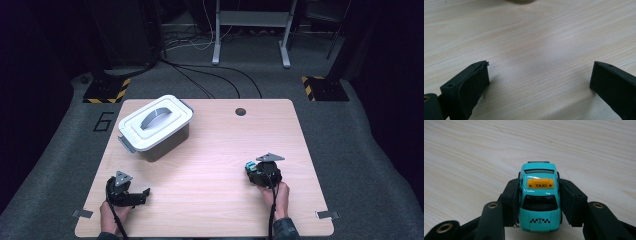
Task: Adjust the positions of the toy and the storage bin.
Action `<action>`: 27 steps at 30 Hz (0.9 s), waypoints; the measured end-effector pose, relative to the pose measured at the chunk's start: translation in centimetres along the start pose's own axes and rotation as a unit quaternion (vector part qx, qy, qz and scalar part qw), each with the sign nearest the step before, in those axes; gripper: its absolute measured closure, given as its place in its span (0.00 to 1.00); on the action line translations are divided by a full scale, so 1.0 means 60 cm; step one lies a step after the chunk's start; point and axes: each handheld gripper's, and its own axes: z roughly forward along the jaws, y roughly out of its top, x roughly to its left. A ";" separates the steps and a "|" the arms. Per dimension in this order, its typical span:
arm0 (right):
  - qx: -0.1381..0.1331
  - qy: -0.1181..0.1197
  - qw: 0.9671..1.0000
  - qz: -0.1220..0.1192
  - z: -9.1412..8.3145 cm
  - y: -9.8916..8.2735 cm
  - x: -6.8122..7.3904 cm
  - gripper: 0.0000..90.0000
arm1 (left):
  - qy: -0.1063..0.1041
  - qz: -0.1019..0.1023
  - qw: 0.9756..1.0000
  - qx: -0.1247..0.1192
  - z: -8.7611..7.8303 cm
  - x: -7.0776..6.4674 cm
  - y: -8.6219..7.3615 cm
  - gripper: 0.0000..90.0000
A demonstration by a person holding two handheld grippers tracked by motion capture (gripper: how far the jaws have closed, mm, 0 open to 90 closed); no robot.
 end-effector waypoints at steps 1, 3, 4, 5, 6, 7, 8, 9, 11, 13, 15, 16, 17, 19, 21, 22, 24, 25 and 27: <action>0.000 0.000 1.000 0.000 0.000 0.000 0.000 0.58 | 0.000 0.000 1.000 0.000 0.000 0.000 0.000 0.02; 0.000 -0.002 1.000 -0.003 0.001 -0.006 -0.005 0.58 | 0.000 0.001 1.000 0.001 0.000 0.000 0.000 0.02; 0.000 -0.002 1.000 -0.003 0.001 -0.006 -0.005 0.58 | 0.000 0.001 1.000 0.001 0.000 0.000 0.000 0.02; 0.006 -0.008 1.000 -0.003 0.004 -0.010 -0.003 0.58 | 0.001 0.000 1.000 0.000 0.000 0.000 0.000 0.02; 0.006 -0.008 1.000 -0.003 0.004 -0.010 -0.003 0.58 | 0.001 0.000 1.000 0.000 0.000 0.000 0.000 0.02; 0.005 -0.007 1.000 -0.008 0.006 -0.011 -0.005 0.58 | 0.000 0.005 1.000 0.004 -0.001 0.000 0.000 0.02; 0.005 -0.006 1.000 0.004 0.008 -0.016 -0.005 0.58 | 0.001 0.001 1.000 0.000 0.000 0.000 0.000 0.02; 0.003 -0.004 1.000 0.007 0.008 -0.017 -0.006 0.58 | 0.001 0.001 1.000 0.000 0.000 0.000 0.000 0.02; 0.002 -0.006 1.000 0.004 0.009 -0.017 -0.005 0.58 | 0.001 0.004 1.000 0.003 -0.001 0.000 0.000 0.02; 0.002 -0.004 1.000 0.006 0.009 -0.017 -0.006 0.58 | 0.000 0.004 1.000 0.003 -0.001 0.000 0.000 0.02; -0.002 0.001 1.000 0.012 0.009 -0.019 -0.009 0.55 | 0.001 0.004 1.000 0.003 -0.001 0.000 0.000 0.02; -0.002 0.001 1.000 0.012 0.009 -0.019 -0.009 0.55 | 0.001 0.004 1.000 0.003 -0.001 0.000 0.000 0.02; -0.002 0.001 1.000 0.006 0.011 -0.020 -0.011 0.40 | 0.001 0.004 1.000 0.003 -0.001 0.000 0.000 0.02; -0.005 0.005 1.000 0.010 0.008 -0.021 -0.014 0.34 | 0.001 0.009 1.000 0.004 -0.001 0.001 0.001 0.02; -0.006 0.012 1.000 0.013 0.004 -0.022 -0.014 0.23 | 0.000 0.011 1.000 0.005 -0.001 0.001 0.001 0.02; -0.008 0.014 1.000 0.009 -0.001 -0.022 -0.015 0.19 | 0.000 0.011 1.000 0.005 -0.001 0.001 0.001 0.01; -0.016 0.016 1.000 0.005 -0.012 -0.026 -0.018 0.14 | -0.007 0.017 1.000 0.011 -0.001 0.002 0.002 0.00; -0.019 0.020 1.000 0.006 -0.016 -0.028 -0.020 0.10 | -0.007 0.017 1.000 0.011 -0.001 0.002 0.002 0.00; -0.019 0.021 1.000 0.011 -0.025 -0.036 -0.029 0.03 | -0.010 0.023 1.000 0.010 0.001 0.001 0.003 0.00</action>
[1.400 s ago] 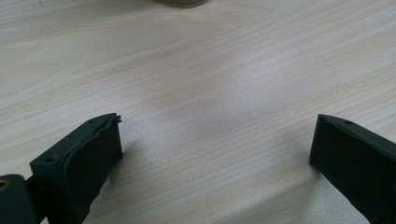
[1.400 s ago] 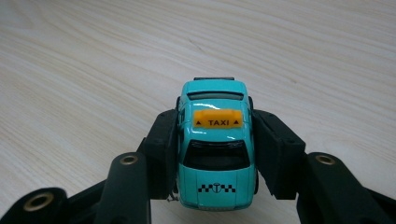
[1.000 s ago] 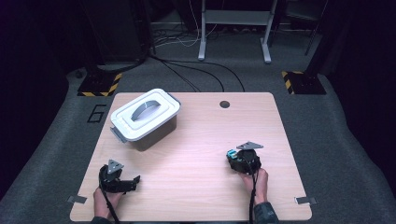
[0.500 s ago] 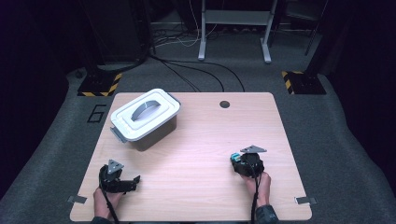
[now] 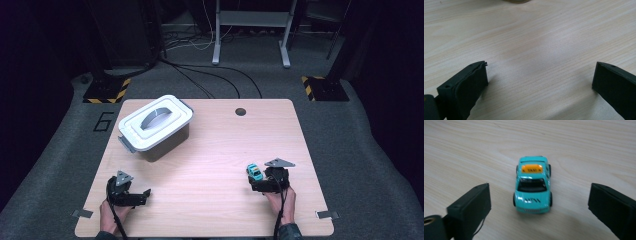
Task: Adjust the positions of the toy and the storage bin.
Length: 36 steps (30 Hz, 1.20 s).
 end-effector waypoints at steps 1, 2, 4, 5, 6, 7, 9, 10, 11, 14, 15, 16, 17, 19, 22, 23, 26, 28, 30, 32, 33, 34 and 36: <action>0.000 0.000 1.000 0.000 0.000 0.000 0.000 0.03 | 0.000 0.000 1.000 0.000 0.000 0.000 0.000 0.00; -0.009 0.000 1.000 0.009 -0.010 -0.012 -0.014 0.00 | -0.004 0.002 1.000 0.005 -0.001 0.001 0.002 0.00; -0.016 -0.001 1.000 0.018 -0.017 -0.024 -0.027 0.00 | -0.015 0.002 1.000 0.007 -0.001 0.000 0.004 0.00; -0.020 -0.006 1.000 0.022 -0.020 -0.031 -0.035 0.00 | -0.016 0.007 1.000 0.009 -0.001 -0.001 0.005 0.00; -0.020 -0.009 0.999 0.028 -0.023 -0.038 -0.042 0.00 | -0.016 0.007 1.000 0.009 -0.001 -0.001 0.005 0.00; -0.020 -0.017 0.999 0.032 -0.025 -0.046 -0.051 0.00 | -0.022 0.020 0.999 0.019 -0.002 -0.002 0.007 0.00; -0.022 -0.027 0.999 0.039 -0.029 -0.058 -0.061 0.00 | -0.023 0.017 1.000 0.012 -0.002 -0.005 0.008 0.00; -0.024 -0.026 0.998 0.043 -0.032 -0.060 -0.066 0.00 | -0.023 0.017 1.000 0.012 -0.002 -0.005 0.008 0.00; -0.032 -0.034 0.998 0.039 -0.036 -0.061 -0.068 0.00 | -0.022 0.018 1.000 0.011 -0.005 -0.007 0.013 0.00; -0.024 -0.052 0.998 0.034 -0.040 -0.061 -0.077 0.00 | -0.029 0.025 0.999 0.012 -0.010 -0.004 0.019 0.00; -0.022 -0.057 0.998 0.035 -0.040 -0.062 -0.081 0.00 | -0.031 0.017 0.999 0.003 -0.015 -0.005 0.025 0.00; -0.016 -0.059 0.997 0.036 -0.038 -0.063 -0.086 0.00 | -0.032 0.016 0.999 -0.002 -0.018 -0.005 0.028 0.00; -0.013 -0.059 0.997 0.039 -0.037 -0.065 -0.090 0.00 | -0.030 0.023 0.999 0.000 -0.020 -0.003 0.032 0.00; -0.015 -0.062 0.997 0.041 -0.037 -0.065 -0.092 0.00 | -0.034 0.021 0.999 -0.005 -0.023 0.000 0.039 0.00; -0.004 -0.066 0.997 0.039 -0.032 -0.066 -0.095 0.01 | -0.033 0.024 0.999 -0.007 -0.032 0.004 0.052 0.00; -0.003 -0.069 0.997 0.036 -0.031 -0.065 -0.095 0.01 | -0.031 0.025 0.999 -0.011 -0.035 0.004 0.057 0.00; 0.004 -0.082 0.996 0.028 -0.028 -0.065 -0.091 0.01 | -0.029 0.028 0.999 -0.019 -0.048 0.008 0.074 0.00; 0.008 -0.087 0.996 0.023 -0.027 -0.064 -0.089 0.01 | -0.030 0.026 0.999 -0.027 -0.055 0.010 0.085 0.00; 0.008 -0.086 0.996 0.023 -0.027 -0.064 -0.089 0.01 | -0.029 0.033 0.999 -0.028 -0.061 0.012 0.097 0.00; 0.008 -0.086 0.996 0.023 -0.027 -0.064 -0.089 0.01 | -0.032 0.034 0.999 -0.027 -0.066 0.015 0.109 0.00; 0.008 -0.085 0.996 0.022 -0.027 -0.064 -0.090 0.01 | -0.036 0.033 0.999 -0.023 -0.067 0.016 0.115 0.00; 0.008 -0.085 0.996 0.022 -0.027 -0.064 -0.089 0.00 | -0.036 0.033 0.999 -0.023 -0.067 0.016 0.115 0.00; 0.009 -0.084 0.996 0.022 -0.027 -0.064 -0.089 0.00 | -0.037 0.043 0.998 -0.021 -0.073 0.017 0.133 0.00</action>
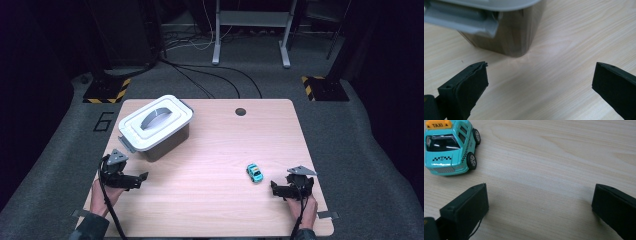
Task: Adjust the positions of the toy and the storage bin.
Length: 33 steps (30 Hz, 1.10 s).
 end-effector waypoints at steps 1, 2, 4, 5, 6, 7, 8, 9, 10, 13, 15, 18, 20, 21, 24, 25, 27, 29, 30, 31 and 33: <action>0.000 0.000 1.000 0.000 0.000 0.000 0.000 0.00 | 0.000 0.000 1.000 0.000 0.000 0.000 0.000 0.00; 0.001 0.001 1.000 0.000 0.000 0.000 0.000 0.00 | 0.001 0.006 1.000 -0.003 -0.004 0.000 0.011 0.00; 0.001 0.001 1.000 0.000 0.000 0.000 0.000 0.00 | -0.001 0.014 1.000 0.001 -0.009 0.002 0.023 0.00; 0.000 0.000 1.000 0.000 0.000 0.000 0.000 0.00 | 0.000 0.015 1.000 -0.003 -0.010 0.003 0.029 0.00; 0.000 0.000 1.000 0.000 0.000 0.000 0.000 0.00 | -0.001 0.017 1.000 -0.005 -0.012 0.004 0.034 0.00; 0.000 0.000 1.000 0.000 0.000 0.000 0.000 0.00 | 0.000 0.016 1.000 -0.005 -0.015 0.005 0.040 0.00; 0.000 0.000 1.000 0.000 0.000 0.000 0.000 0.00 | 0.000 0.016 1.000 -0.005 -0.015 0.005 0.040 0.00; 0.000 -0.001 1.000 0.000 0.000 0.000 0.000 0.00 | -0.004 0.015 1.000 -0.011 -0.018 0.007 0.047 0.00; 0.000 -0.001 1.000 0.000 0.000 0.000 0.000 0.00 | -0.004 0.015 1.000 -0.014 -0.020 0.008 0.053 0.00; 0.000 -0.001 1.000 0.000 0.000 0.000 0.000 0.00 | -0.003 0.017 1.000 -0.018 -0.023 0.016 0.076 0.00; -0.001 -0.001 1.000 0.001 0.000 0.000 0.000 0.00 | -0.017 0.009 1.000 -0.025 -0.021 0.024 0.087 0.00; 0.000 -0.001 1.000 0.000 0.000 0.000 0.000 0.00 | -0.017 0.014 0.999 -0.028 -0.018 0.029 0.099 0.00; -0.001 -0.001 1.000 0.000 0.000 0.000 0.000 0.00 | -0.021 0.013 0.999 -0.027 -0.008 0.038 0.116 0.00; -0.001 -0.002 1.000 0.000 0.000 0.000 0.000 0.00 | -0.019 0.015 0.999 -0.027 -0.003 0.041 0.120 0.00; -0.001 -0.002 1.000 0.000 0.000 0.000 0.000 0.00 | -0.017 0.015 0.999 -0.023 0.011 0.049 0.132 0.00; -0.001 -0.002 1.000 0.000 0.000 0.000 0.000 0.00 | -0.017 0.015 0.999 -0.023 0.011 0.049 0.132 0.00; -0.001 -0.002 1.000 0.000 0.000 0.000 0.000 0.00 | -0.013 0.011 1.000 -0.019 0.026 0.056 0.142 0.00; -0.001 -0.003 1.000 0.000 0.000 0.000 0.000 0.01 | -0.012 0.017 1.000 -0.017 0.033 0.060 0.150 0.00; -0.001 -0.002 1.000 0.000 0.000 0.000 0.000 0.01 | -0.011 0.020 1.000 -0.018 0.036 0.061 0.154 0.00; -0.001 -0.001 1.000 -0.001 0.000 0.000 0.000 0.01 | -0.011 0.020 1.000 -0.018 0.036 0.061 0.154 0.00; -0.001 -0.002 1.000 0.000 0.000 0.000 0.001 0.01 | -0.008 0.019 1.000 -0.017 0.046 0.066 0.167 0.00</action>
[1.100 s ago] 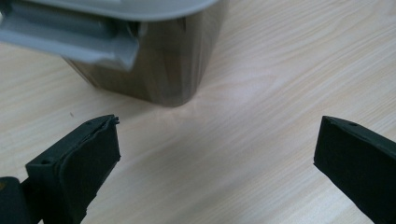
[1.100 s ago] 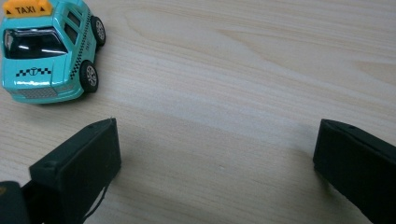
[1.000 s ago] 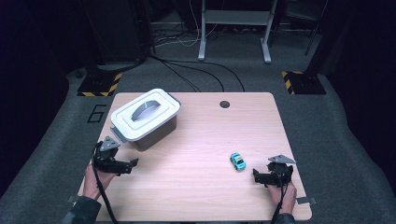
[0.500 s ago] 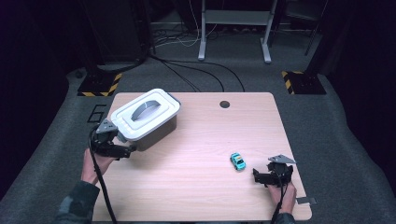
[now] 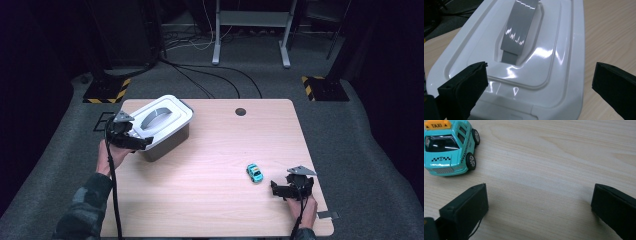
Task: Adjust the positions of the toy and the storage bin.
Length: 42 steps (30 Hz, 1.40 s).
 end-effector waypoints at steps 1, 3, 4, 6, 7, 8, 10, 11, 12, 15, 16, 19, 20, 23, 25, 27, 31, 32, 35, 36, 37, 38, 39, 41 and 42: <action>0.000 0.000 1.000 0.000 0.000 0.000 0.000 0.01 | 0.000 0.000 1.000 0.000 0.000 0.000 0.000 0.00; 0.000 0.000 1.000 0.000 0.000 0.000 0.000 0.01 | -0.001 -0.001 1.000 0.003 0.006 0.003 0.009 0.00; 0.000 0.000 1.000 0.000 0.000 0.000 0.000 0.01 | 0.001 0.000 1.000 0.004 0.010 0.005 0.014 0.00; 0.000 0.000 1.000 0.000 0.000 0.000 0.000 0.01 | 0.000 -0.002 1.000 0.010 0.018 0.008 0.022 0.00; 0.000 0.000 1.000 0.000 0.000 0.000 0.000 0.01 | 0.003 -0.005 1.000 0.012 0.024 0.011 0.028 0.00; -0.001 0.001 1.000 0.000 0.000 0.000 0.000 0.01 | 0.004 -0.008 1.000 0.013 0.028 0.012 0.031 0.00; -0.001 0.001 1.000 -0.001 0.000 0.000 0.000 0.01 | 0.007 -0.006 1.000 0.014 0.030 0.013 0.034 0.00; -0.001 0.002 1.000 -0.001 0.000 0.000 0.000 0.01 | 0.006 -0.007 1.000 0.017 0.037 0.015 0.040 0.01; -0.001 0.002 1.000 -0.002 0.000 0.000 0.000 0.01 | 0.006 -0.009 1.000 0.017 0.040 0.016 0.042 0.05; -0.003 0.002 1.000 0.001 0.000 0.000 0.001 0.01 | 0.010 -0.011 1.000 0.017 0.045 0.017 0.046 0.19; -0.003 0.003 1.000 0.001 0.000 0.000 0.001 0.02 | 0.006 -0.013 1.000 0.023 0.051 0.021 0.049 0.23; -0.003 0.004 1.000 0.000 0.000 0.000 0.000 0.02 | 0.012 -0.008 1.000 0.025 0.055 0.021 0.052 0.34; -0.003 0.005 1.000 0.000 0.000 0.000 0.000 0.02 | 0.012 -0.001 1.000 0.028 0.061 0.018 0.053 0.38; -0.003 0.005 1.000 0.000 0.000 0.000 0.000 0.02 | 0.014 0.001 1.000 0.026 0.063 0.016 0.054 0.47; -0.003 0.005 1.000 0.000 0.000 0.000 0.000 0.02 | 0.031 0.005 0.999 0.022 0.063 0.013 0.056 0.55; -0.003 0.005 1.000 0.000 0.000 0.000 0.000 0.02 | 0.043 0.003 0.999 0.024 0.064 0.013 0.055 0.64; -0.004 0.005 1.000 0.000 0.000 0.000 0.001 0.02 | 0.041 0.006 0.999 0.025 0.065 0.015 0.053 0.66; -0.004 0.005 1.000 0.000 0.000 0.000 0.001 0.02 | 0.042 0.008 0.999 0.024 0.065 0.015 0.053 0.67; -0.003 0.005 1.000 0.000 0.000 0.000 0.000 0.02 | 0.038 0.013 0.999 0.027 0.065 0.012 0.054 0.67; -0.004 0.005 1.000 0.000 0.000 0.000 0.000 0.02 | 0.032 0.016 0.999 0.025 0.065 0.010 0.054 0.69; -0.004 0.005 1.000 0.000 0.000 0.000 0.000 0.02 | 0.029 0.018 0.999 0.026 0.065 0.008 0.055 0.69; -0.004 0.006 1.000 0.000 0.000 0.000 0.000 0.02 | 0.025 0.018 0.999 0.028 0.065 0.005 0.056 0.70; -0.004 0.006 1.000 0.000 0.000 0.000 0.000 0.02 | 0.024 0.022 0.999 0.029 0.065 0.002 0.057 0.70; -0.004 0.006 1.000 0.000 0.000 0.000 0.000 0.02 | 0.023 0.024 0.999 0.027 0.067 -0.001 0.057 0.71; -0.004 0.006 1.000 0.000 0.000 0.000 0.000 0.03 | 0.020 0.028 0.999 0.027 0.067 -0.006 0.058 0.72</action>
